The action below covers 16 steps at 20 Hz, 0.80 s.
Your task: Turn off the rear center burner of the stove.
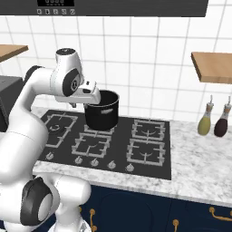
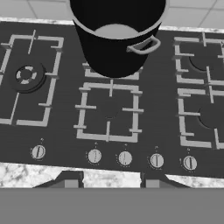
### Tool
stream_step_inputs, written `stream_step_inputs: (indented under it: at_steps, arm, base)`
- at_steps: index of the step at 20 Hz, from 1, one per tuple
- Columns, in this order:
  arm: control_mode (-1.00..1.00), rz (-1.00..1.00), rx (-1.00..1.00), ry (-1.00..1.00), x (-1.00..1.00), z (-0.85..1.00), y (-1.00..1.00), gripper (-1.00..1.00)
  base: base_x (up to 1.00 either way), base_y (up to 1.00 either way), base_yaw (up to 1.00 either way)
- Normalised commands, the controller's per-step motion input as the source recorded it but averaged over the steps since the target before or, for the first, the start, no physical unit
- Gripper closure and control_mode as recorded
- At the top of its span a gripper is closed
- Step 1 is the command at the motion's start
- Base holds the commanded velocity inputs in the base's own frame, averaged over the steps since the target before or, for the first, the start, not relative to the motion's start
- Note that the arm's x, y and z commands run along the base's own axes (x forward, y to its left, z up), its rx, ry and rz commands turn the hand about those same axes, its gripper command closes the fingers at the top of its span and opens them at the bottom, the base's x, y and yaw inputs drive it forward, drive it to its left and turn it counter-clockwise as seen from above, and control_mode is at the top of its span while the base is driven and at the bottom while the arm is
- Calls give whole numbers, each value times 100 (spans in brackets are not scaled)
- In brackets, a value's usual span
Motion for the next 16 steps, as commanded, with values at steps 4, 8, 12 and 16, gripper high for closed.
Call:
stream_step_inputs:
  at_steps: [4, 8, 12, 16]
  arm:
    - [-100, 0, 0, 0, -3, -16, 0, -100]
    - [-100, 0, 0, 0, -6, -37, -9, -100]
    - [-100, 0, 0, 0, 0, -4, -5, -100]
    - [-100, 0, 0, 0, 0, 0, 0, -100]
  base:
    - [0, 0, 0]
    - [0, 0, 0]
    - [0, 0, 0]
    - [0, 0, 0]
